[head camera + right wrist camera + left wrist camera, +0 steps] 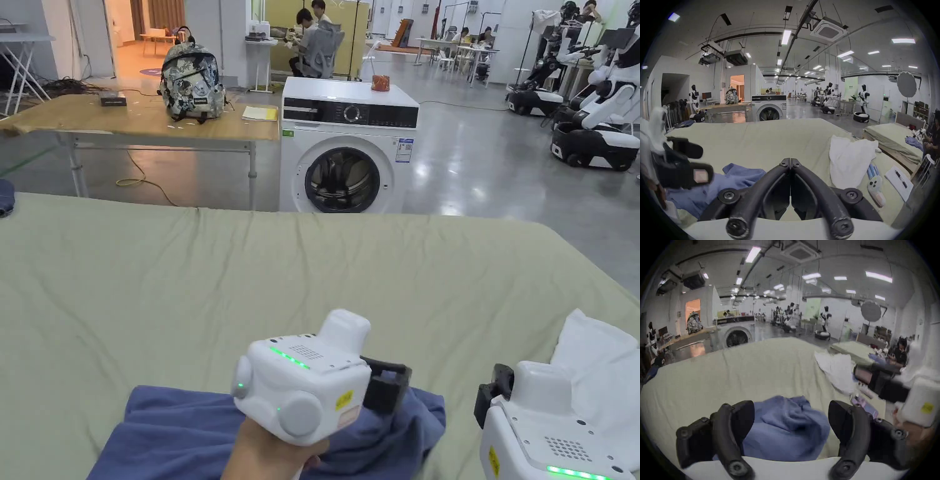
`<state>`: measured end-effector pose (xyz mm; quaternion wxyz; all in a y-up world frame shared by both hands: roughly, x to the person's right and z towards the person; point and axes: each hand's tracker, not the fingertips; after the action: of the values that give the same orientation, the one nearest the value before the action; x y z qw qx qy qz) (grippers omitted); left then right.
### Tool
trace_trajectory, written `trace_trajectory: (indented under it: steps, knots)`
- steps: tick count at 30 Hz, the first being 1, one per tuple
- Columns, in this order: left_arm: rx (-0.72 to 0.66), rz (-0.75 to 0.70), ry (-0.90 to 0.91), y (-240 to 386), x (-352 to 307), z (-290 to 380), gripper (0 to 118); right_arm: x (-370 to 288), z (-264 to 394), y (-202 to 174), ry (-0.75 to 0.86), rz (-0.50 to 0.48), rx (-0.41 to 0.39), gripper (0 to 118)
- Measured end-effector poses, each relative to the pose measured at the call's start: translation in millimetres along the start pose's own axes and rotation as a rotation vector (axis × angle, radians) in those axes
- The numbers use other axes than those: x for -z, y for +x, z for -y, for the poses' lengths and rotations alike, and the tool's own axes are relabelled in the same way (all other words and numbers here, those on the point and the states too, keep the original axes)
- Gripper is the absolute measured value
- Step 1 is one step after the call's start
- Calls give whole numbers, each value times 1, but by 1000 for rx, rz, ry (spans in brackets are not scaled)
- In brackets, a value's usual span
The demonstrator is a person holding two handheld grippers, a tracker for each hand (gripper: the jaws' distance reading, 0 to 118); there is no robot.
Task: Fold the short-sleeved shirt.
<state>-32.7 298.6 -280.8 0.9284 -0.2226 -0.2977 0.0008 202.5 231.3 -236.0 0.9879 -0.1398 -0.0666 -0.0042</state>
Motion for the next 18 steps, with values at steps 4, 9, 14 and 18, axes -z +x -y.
trace_trajectory:
  steps: [4, 9, 14, 18]
  knots:
    - [-52, -50, 37, -24, -41, -6, 92, -1, -6, -16, 9, -32, -9, 0]
    - [-72, -232, 64, -45, -85, 23, 4, -1, -7, -40, 34, -81, -38, 0]
    - [-190, -347, 9, -73, -116, 67, 0, -1, -5, -65, 48, -127, -56, 0]
    - [-319, -396, -35, -104, -133, 97, 0, 3, -1, -79, 37, -157, -56, 0]
